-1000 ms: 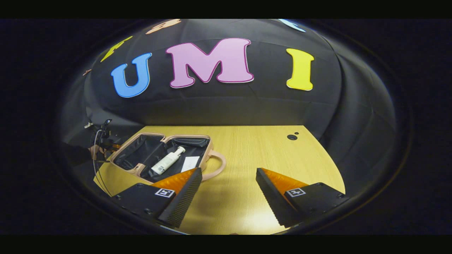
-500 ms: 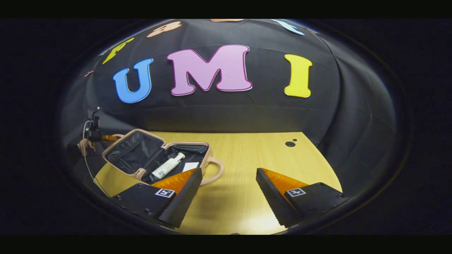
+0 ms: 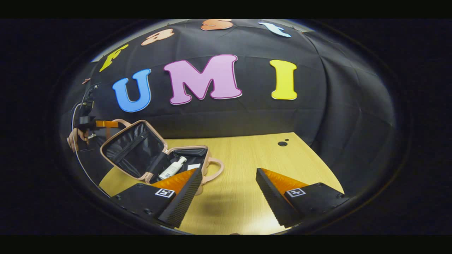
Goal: First open the suitcase, pack the skin care products into it, and then close the suitcase.
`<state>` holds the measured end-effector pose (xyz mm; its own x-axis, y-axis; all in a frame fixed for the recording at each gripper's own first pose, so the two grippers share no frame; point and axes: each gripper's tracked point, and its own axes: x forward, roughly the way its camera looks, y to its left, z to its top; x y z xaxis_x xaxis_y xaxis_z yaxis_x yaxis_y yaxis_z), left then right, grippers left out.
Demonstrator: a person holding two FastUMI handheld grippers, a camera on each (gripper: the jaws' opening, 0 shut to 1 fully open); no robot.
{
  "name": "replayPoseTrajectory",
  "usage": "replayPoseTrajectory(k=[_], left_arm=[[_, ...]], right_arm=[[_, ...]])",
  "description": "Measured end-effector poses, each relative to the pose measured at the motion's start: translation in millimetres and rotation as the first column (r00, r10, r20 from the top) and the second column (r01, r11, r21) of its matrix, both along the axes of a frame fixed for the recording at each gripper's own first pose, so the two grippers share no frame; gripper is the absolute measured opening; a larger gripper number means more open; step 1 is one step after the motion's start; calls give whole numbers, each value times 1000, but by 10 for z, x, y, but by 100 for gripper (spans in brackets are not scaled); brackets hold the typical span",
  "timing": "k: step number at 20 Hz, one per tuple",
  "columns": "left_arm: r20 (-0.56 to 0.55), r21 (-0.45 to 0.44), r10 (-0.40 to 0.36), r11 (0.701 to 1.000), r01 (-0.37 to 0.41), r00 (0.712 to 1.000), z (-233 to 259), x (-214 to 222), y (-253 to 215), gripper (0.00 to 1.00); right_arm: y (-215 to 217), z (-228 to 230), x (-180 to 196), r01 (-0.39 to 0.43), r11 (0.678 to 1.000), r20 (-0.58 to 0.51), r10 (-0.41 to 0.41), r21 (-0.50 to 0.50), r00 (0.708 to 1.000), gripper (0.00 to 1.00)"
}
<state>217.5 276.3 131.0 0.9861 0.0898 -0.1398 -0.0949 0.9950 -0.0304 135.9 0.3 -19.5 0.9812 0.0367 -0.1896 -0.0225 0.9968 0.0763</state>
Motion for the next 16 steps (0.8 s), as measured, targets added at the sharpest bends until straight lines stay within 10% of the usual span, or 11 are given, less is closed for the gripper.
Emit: replayPoseTrajectory(k=[9, 16], left_arm=[[27, -104, -243, 964, 244, 970, -139, 130, -2124, 7], [-105, -136, -265, 959, 250, 958, -1345, 606, -3313, 7]], right_arm=[[-463, 111, -359, 53, 999, 24, -53, -4, 998, 98], [-826, -115, -227, -73, 997, -73, 75, 28, 994, 98]])
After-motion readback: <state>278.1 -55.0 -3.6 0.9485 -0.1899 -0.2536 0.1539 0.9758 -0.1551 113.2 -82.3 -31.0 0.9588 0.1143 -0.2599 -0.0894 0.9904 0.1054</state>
